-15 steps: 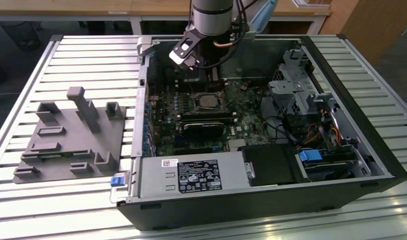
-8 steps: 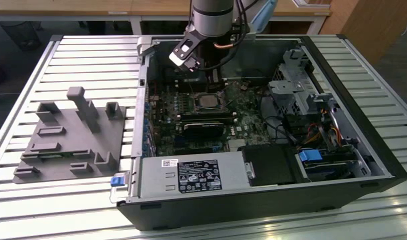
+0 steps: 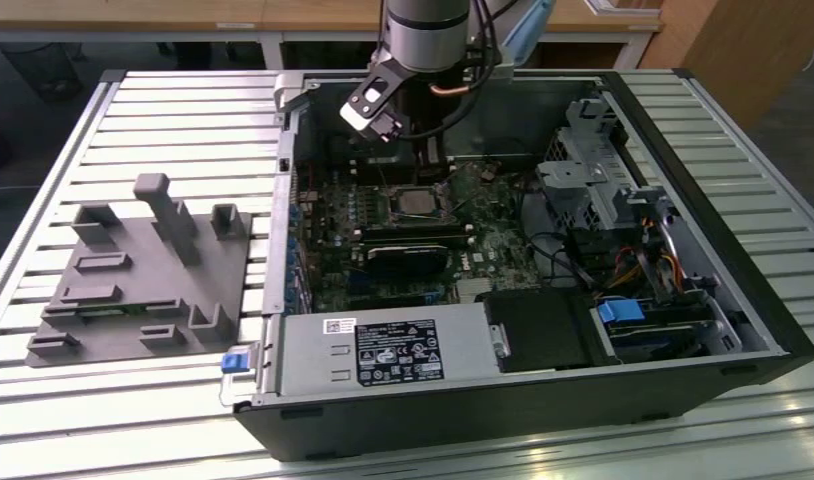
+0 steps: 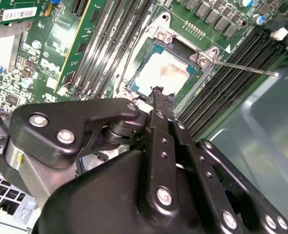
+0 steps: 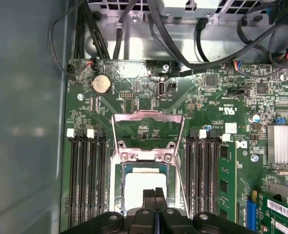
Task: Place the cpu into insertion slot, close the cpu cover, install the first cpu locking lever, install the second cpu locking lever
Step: 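Close the cpu cover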
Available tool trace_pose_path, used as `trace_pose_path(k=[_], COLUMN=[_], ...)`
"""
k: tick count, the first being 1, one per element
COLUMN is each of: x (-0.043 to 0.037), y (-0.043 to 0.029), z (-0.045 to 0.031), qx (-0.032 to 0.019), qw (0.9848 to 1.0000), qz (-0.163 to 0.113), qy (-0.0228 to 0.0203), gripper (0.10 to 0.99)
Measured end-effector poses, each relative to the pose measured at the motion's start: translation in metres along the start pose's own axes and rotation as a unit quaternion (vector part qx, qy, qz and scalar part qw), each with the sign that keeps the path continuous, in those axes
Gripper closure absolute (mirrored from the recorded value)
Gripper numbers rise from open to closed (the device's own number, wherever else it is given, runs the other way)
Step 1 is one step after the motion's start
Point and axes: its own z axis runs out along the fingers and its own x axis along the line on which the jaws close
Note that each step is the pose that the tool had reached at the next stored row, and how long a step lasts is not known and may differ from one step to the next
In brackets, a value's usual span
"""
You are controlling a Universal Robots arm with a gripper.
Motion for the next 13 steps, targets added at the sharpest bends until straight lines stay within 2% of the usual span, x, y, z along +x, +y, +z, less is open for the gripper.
trace_pose_path(k=[5, 10, 13], x=[0.0002, 0.0001, 0.0001], y=[0.0017, 0.0141, 0.0167], z=[-0.005, -0.0042, -0.0063], qx=[-0.0001, -0.0001, -0.0001], qw=[1.0, 1.0, 1.0], qz=[0.0, 0.0, 0.0], qy=[0.0002, 0.0002, 0.0001], gripper=[0.965, 0.965, 0.965])
